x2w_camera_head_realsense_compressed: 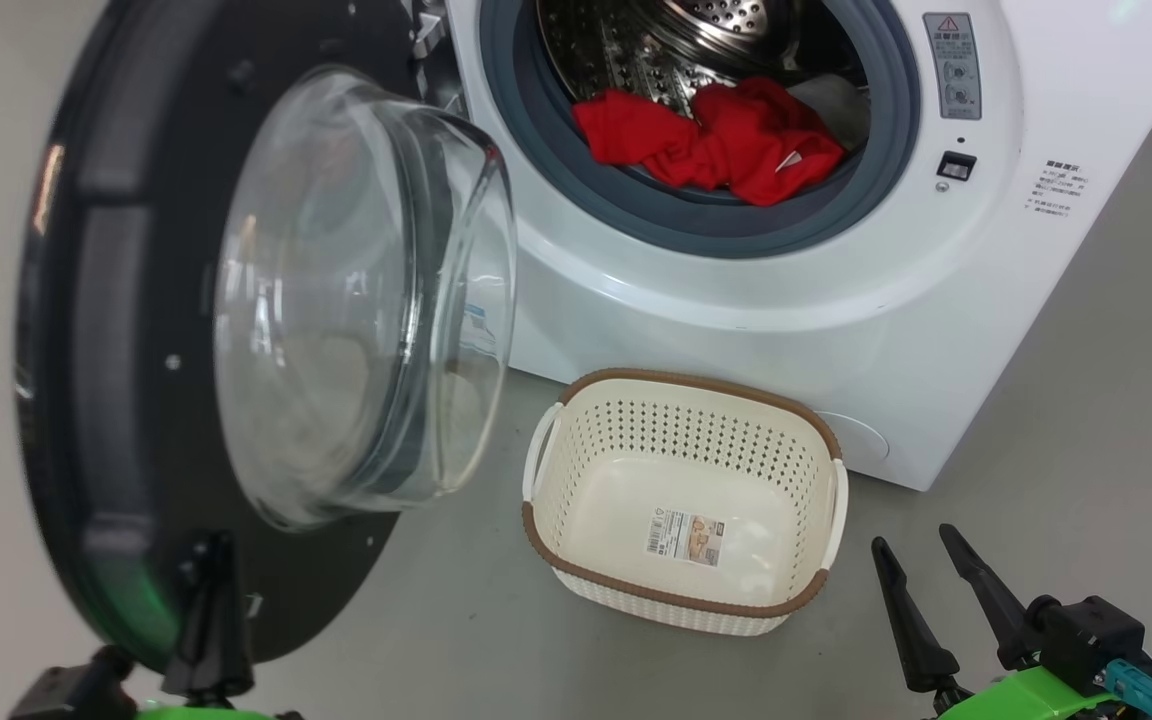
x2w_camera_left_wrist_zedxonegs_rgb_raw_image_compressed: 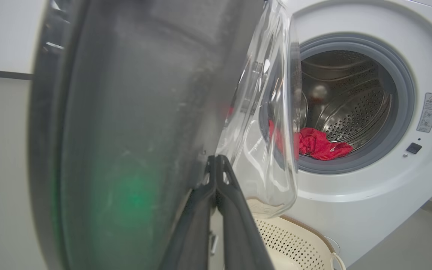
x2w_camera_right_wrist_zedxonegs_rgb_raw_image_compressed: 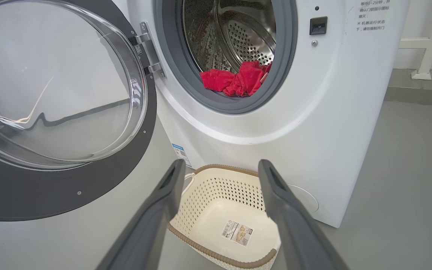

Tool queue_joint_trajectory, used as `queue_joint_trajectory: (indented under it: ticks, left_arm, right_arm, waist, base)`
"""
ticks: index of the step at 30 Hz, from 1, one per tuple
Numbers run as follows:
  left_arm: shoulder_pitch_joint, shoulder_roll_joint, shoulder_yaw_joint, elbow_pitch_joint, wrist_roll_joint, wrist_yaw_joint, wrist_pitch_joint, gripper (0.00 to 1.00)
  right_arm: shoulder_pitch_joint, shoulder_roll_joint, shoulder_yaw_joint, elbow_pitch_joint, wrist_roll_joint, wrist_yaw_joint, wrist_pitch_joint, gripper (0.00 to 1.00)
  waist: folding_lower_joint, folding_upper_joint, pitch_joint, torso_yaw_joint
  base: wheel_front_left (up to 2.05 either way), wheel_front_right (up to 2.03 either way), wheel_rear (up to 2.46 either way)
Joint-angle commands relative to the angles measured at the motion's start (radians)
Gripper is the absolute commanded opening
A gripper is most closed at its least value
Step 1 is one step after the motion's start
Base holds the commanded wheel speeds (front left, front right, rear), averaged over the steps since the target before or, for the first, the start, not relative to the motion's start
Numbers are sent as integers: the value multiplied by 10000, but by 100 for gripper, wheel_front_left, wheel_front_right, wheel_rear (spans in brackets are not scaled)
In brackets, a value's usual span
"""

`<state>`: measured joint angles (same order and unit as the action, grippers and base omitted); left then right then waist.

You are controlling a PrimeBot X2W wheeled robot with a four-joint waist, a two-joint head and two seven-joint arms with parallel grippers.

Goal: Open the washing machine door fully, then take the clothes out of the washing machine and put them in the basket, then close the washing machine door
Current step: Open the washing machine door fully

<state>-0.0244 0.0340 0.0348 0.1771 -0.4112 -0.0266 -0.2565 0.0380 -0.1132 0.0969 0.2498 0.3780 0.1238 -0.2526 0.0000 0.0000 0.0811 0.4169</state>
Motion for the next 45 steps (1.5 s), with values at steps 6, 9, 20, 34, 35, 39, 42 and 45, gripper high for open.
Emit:
queue_joint_trajectory:
  ticks: [6, 9, 20, 34, 35, 39, 42, 45]
  left_arm:
    - [-747, 162, 1564, 155, 94, -17, -53, 0]
    - [-934, 162, 2063, 339, 188, -144, -53, 0]
    - [-1746, 162, 3794, 999, 447, -569, -53, 0]
    - [-3145, 318, 5593, 2039, 1051, -989, -53, 0]
    - [-3238, 358, 5697, 2112, 1084, -999, -53, 0]
    - [-3568, 442, 6196, 2350, 1085, -1023, -53, 0]
    - [-3770, 553, 6524, 2536, 1113, -1033, -53, 0]
    - [-3925, 720, 6722, 2734, 1093, -1037, -53, 0]
  right_arm:
    - [-321, -113, 170, -297, 74, 69, -91, 100]
    - [-360, -130, 173, -306, 58, 69, -91, 100]
    - [-602, -234, 148, -310, 17, 69, -91, 100]
    - [-986, -431, 111, -390, -44, 69, -91, 100]
    - [-1004, -442, 106, -390, -45, 69, -91, 100]
    - [-1089, -484, 119, -416, -57, 69, -91, 100]
    - [-1140, -520, 124, -430, -65, 69, -92, 100]
    - [-1185, -547, 129, -436, -67, 69, -92, 100]
  waist:
    - [0, 0, 171, -123]
    - [0, 0, 245, -158]
    - [0, 0, 598, -349]
    - [0, 0, 1304, -685]
    - [0, 0, 1330, -699]
    - [0, 0, 1505, -784]
    - [0, 0, 1618, -834]
    - [0, 0, 1694, -881]
  base:
    - [0, 0, 0]
    - [0, 0, 0]
    - [0, 0, 0]
    - [0, 0, 0]
    - [0, 0, 0]
    - [0, 0, 0]
    - [0, 0, 0]
    - [0, 0, 0]
